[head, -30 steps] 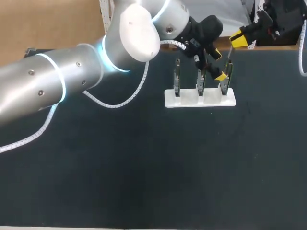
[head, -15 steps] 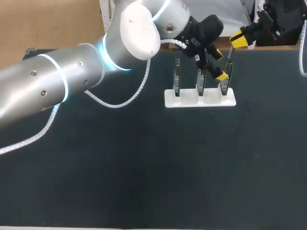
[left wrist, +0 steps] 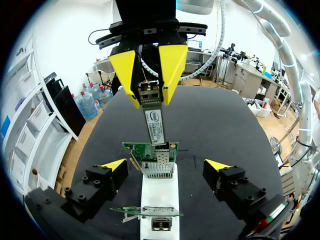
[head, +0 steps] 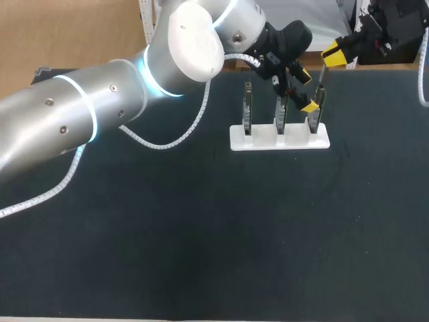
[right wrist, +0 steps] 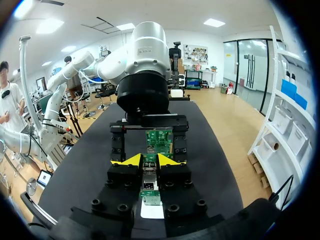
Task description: Pick up the optical module with the left hand, and insert it into the network port with the right hand.
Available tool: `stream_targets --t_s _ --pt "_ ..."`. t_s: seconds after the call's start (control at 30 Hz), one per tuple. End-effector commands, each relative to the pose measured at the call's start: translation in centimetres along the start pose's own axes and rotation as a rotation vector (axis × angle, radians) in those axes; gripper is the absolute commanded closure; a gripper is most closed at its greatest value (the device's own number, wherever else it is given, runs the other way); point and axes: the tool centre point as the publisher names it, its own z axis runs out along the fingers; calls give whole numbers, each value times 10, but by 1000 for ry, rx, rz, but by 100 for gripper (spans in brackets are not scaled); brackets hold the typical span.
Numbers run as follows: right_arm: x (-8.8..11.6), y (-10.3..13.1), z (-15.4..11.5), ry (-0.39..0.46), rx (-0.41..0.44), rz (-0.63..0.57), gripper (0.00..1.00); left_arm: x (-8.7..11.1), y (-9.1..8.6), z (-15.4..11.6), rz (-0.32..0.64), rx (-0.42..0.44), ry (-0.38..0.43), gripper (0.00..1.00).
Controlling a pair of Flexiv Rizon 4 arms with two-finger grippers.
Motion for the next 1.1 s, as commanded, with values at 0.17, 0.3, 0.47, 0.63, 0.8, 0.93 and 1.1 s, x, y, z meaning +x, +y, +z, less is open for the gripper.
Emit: stream_targets --t_s 0.17,0.3,0.47,0.63,0.8,0.93,1.1 --pt "4 -3 1 -7 -5 8 100 -1 3 1 2 5 3 0" --pt "6 -4 1 4 -11 9 100 -1 3 1 2 5 3 0" --pt "8 -6 2 2 -20 13 100 -1 3 1 2 5 3 0" --pt "8 -7 2 10 -26 15 100 -1 3 1 2 5 3 0" --pt "9 -6 2 17 -30 14 100 -1 3 1 2 5 3 0" --pt "8 -5 3 24 -33 13 100 -1 3 1 2 5 3 0" --pt "5 -3 2 25 -28 4 100 -1 3 1 2 5 3 0"
